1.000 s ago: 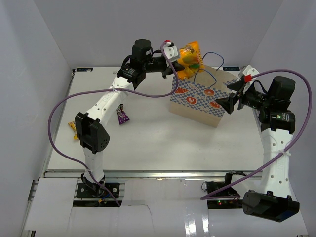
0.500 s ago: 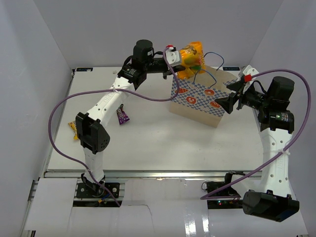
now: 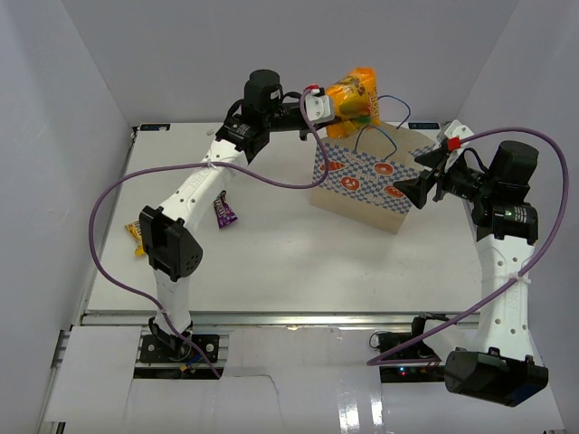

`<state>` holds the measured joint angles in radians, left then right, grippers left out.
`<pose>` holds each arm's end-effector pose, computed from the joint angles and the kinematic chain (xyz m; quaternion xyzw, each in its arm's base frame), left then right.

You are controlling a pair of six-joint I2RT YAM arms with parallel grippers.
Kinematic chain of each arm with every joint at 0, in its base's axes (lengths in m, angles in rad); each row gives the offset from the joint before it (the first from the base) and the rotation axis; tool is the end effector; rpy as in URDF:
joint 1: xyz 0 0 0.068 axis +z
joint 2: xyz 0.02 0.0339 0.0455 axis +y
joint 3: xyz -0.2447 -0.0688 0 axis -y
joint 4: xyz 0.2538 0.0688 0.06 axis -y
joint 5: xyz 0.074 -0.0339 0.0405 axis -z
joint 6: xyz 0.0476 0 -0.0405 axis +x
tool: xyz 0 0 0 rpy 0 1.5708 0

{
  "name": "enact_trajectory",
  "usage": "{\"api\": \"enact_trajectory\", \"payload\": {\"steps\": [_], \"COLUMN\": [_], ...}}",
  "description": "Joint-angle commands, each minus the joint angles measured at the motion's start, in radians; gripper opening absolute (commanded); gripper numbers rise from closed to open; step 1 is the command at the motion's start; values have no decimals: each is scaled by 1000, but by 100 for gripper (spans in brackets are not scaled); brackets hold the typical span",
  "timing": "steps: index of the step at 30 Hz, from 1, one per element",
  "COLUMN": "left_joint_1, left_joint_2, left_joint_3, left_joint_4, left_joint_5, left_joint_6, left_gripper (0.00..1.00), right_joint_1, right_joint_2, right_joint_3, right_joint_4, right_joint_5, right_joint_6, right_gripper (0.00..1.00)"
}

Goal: Place the snacks into the paper bag

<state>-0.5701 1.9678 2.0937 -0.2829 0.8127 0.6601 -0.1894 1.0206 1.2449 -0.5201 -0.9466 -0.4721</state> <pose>0.3722 -0.2797 0.4139 0.6127 0.4223 -0.2734 0.6095 0.2268 -0.0042 0.4074 -0.3694 0.6699 0.1744 0.6200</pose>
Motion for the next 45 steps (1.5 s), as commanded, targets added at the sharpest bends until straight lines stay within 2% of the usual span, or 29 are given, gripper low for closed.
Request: {"api": "enact_trajectory", "payload": {"steps": [1,14,24,29,30,31,33,34,41,45], "left_joint_1": [-10,-24,-39,-48,-48,-50,-53,-53,-60,-62], "left_joint_2": [-18,8,-14,-7,-7,-7,-7,-6,-21,-84], "left_joint_3": [65,49,-6,0,0,2,8,9,11,-9], "left_joint_4": [109,111,108,110,111,113,117,120,186,315], "left_joint_5": [49,68,28,17,14,8,2,-3,-70,-157], "left_joint_6": [84,114,150,147,145,147,141,136,72,-38], "left_gripper": [0,0,0,13,17,26,32,40,51,57], "right_joint_1": [-4,-5,-10,-8,-10,-10,-8,-10,-10,-8], "right_joint_2": [-11,-11,-10,-11,-11,-14,-14,-14,-16,-11], "right_joint_3": [-5,-5,-13,-16,-15,-16,-16,-18,-15,2], "right_joint_4": [34,40,48,48,48,48,48,48,45,13], "right_joint_5": [-26,-23,-29,-31,-31,-31,-31,-31,-41,-110], "right_joint_6": [21,24,33,33,33,33,33,33,30,-16], "right_gripper": [84,84,84,84,84,84,84,84,84,85]}}
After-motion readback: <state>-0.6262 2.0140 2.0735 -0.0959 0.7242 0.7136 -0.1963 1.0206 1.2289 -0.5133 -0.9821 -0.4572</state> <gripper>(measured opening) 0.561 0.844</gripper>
